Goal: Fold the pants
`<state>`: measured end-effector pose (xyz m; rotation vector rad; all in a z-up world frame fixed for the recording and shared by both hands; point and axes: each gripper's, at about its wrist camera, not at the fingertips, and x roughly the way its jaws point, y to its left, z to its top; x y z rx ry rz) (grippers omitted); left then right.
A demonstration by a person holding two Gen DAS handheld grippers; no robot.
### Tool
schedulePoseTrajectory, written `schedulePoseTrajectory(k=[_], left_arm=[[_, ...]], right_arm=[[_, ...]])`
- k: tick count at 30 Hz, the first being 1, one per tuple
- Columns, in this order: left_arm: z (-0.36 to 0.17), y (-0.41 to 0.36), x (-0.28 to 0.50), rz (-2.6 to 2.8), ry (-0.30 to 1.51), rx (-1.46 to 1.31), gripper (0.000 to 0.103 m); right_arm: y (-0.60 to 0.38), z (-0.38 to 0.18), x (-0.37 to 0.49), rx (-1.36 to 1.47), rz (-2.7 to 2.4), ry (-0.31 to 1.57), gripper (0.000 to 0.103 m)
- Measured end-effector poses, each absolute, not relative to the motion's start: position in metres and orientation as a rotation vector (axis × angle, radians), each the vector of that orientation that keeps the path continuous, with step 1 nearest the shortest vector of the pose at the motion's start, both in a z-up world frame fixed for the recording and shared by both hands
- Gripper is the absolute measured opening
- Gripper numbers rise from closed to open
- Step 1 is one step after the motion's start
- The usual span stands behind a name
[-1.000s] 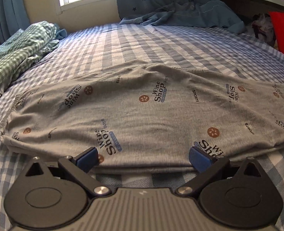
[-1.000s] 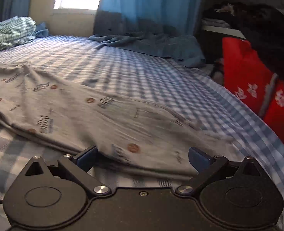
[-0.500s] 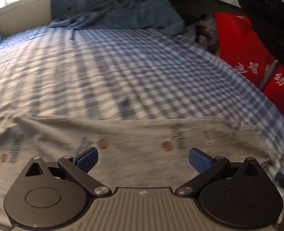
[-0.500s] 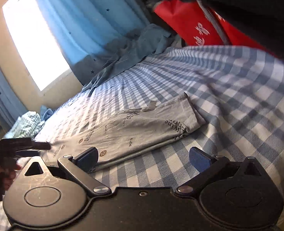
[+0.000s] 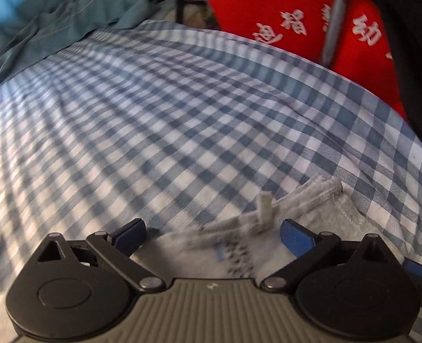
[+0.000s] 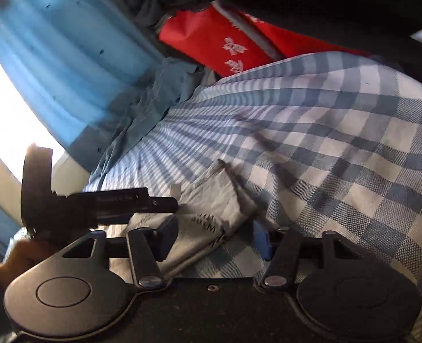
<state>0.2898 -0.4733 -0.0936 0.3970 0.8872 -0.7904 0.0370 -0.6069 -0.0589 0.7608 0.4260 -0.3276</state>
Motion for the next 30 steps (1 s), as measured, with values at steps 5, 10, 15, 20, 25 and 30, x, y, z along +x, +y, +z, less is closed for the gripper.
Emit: schedulePoseTrajectory(k=[5, 10, 15, 20, 25, 30], left_arm=[[-0.096, -0.497, 0.291, -0.779, 0.870, 0.421, 0.103], [-0.080, -0.487, 0.296, -0.765, 0.938, 0.327, 0.102], [-0.060, -0.465, 0.293, -0.743, 0.978, 0.266, 0.102], [-0.044, -0.447, 0.296, -0.815, 1.056, 0.173, 0.102], [-0.046, -0.427, 0.312, -0.930, 1.211, -0.063, 0.101], [-0.064, -0.421, 0.319, -0.991, 1.319, -0.176, 0.089]], right_arm=[[-0.609, -0.064, 0.036, 0.799, -0.407, 0.403, 0.027], [-0.601, -0.060, 0.044, 0.719, -0.449, 0.413, 0.017], [-0.585, -0.054, 0.049, 0.602, -0.466, 0.398, 0.012], [-0.558, -0.039, 0.057, 0.405, -0.450, 0.382, 0.007], [-0.520, -0.025, 0.065, 0.185, -0.402, 0.379, 0.006], [-0.484, -0.025, 0.073, -0.016, -0.350, 0.407, 0.006]])
